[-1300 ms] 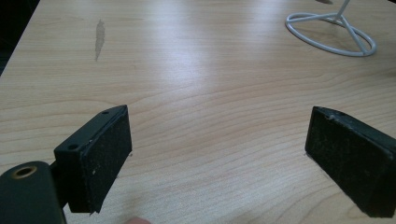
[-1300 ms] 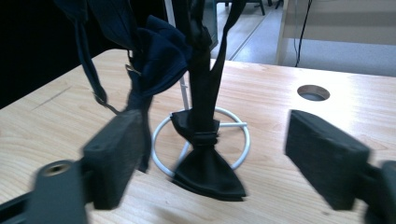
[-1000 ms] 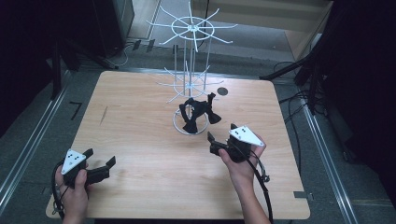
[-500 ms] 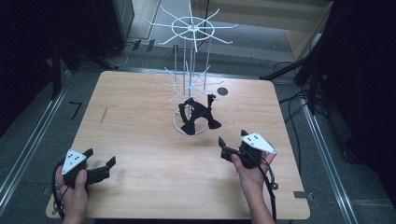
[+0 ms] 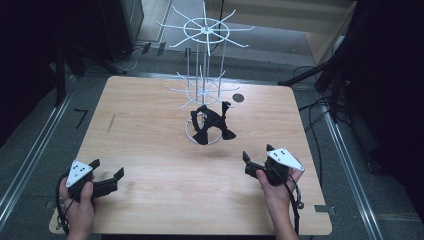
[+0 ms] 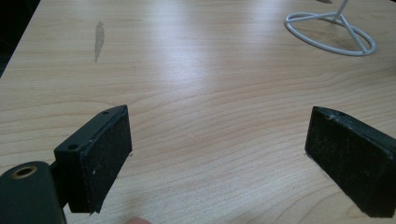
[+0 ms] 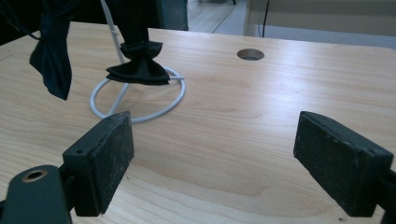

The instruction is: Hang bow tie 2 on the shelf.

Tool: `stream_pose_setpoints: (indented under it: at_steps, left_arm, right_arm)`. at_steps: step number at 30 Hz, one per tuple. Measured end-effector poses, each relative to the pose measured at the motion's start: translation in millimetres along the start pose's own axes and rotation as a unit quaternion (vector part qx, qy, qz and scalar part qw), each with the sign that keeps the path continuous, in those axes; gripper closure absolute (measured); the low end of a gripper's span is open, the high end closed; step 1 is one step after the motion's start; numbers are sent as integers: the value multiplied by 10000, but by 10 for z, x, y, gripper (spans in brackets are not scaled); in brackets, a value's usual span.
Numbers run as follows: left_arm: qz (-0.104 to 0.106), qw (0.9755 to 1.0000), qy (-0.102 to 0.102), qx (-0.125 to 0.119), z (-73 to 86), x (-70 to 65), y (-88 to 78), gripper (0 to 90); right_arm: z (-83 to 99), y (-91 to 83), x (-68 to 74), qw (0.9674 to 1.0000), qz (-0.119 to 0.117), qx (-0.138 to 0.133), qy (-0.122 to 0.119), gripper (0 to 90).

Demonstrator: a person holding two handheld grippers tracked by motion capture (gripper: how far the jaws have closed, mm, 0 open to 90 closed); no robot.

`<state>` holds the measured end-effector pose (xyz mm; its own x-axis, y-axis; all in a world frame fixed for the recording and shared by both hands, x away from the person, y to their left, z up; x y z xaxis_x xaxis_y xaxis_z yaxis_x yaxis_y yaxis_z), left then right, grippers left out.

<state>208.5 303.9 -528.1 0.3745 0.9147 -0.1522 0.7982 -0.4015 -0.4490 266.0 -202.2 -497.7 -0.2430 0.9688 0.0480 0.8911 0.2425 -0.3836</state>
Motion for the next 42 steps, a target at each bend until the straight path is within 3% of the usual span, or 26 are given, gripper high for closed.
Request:
stream_pose_setpoints:
  at_steps: [24, 32, 42]
  left_arm:
    - [-4, 10000, 18, 13, 0, -4, 2, 80]
    - [0, 10000, 17, 12, 0, -3, 0, 81]
    - [2, 10000, 11, -1, 0, -1, -3, 81]
  right_arm:
    - [240, -136, -316, 9994, 257, 137, 167, 131]
    - [328, -183, -403, 9990, 370, 257, 42, 131]
    - [496, -305, -645, 9978, 590, 312, 64, 131]
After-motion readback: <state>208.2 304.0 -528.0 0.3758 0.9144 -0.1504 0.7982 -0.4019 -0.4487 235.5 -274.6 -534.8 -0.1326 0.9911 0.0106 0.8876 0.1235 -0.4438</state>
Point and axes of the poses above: each handheld gripper's, and its own axes: y roughly forward along the jaws, z roughly out of its underside, x roughly to its left, the point moved 1 cm from there along y, roughly forward along the jaws, and after that the axes turned 7 degrees about z, right-handed, at the moved point
